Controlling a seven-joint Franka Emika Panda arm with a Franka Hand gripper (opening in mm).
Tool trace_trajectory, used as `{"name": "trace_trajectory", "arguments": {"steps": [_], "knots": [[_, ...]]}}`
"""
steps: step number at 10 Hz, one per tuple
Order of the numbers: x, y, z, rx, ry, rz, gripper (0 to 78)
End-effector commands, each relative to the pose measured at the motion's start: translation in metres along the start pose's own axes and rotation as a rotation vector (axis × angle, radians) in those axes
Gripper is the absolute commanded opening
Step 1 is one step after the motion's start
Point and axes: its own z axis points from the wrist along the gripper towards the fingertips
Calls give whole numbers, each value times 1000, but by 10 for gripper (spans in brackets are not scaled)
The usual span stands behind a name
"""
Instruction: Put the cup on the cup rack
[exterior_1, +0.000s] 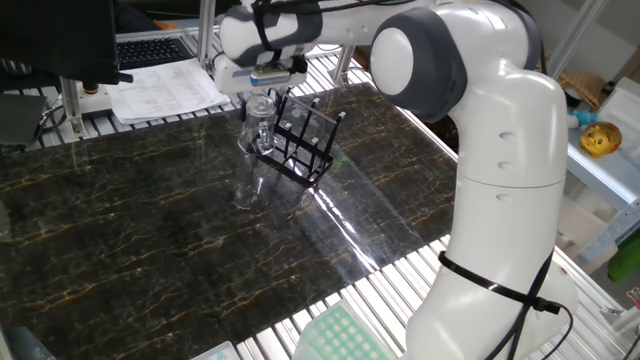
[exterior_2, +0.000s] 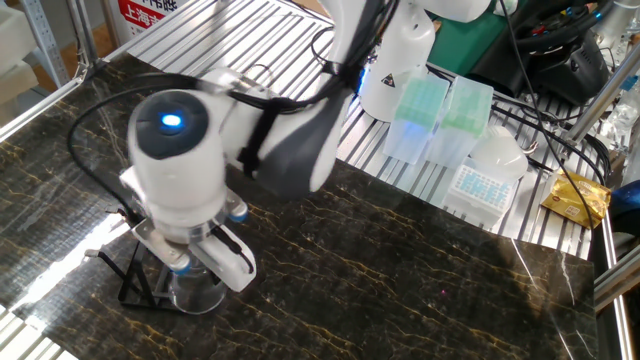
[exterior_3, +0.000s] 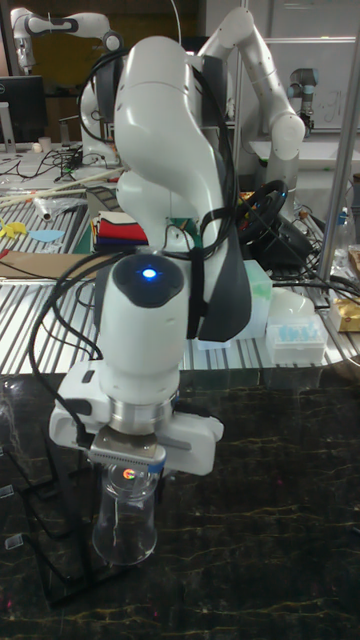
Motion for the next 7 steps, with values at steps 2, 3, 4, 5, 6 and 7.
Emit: {"name": "trace_trajectory", "arguments": {"steps": [2, 3, 4, 5, 6, 7], "knots": [[-1, 0, -2, 11, -15, 13, 12], [-2, 0, -2, 11, -12, 14, 12], [-2, 1, -1, 12, -11, 13, 12], [-2, 1, -1, 13, -12, 12, 12], [-3, 0, 1, 18, -13, 13, 12], [-4, 0, 3, 19, -16, 12, 12]]}}
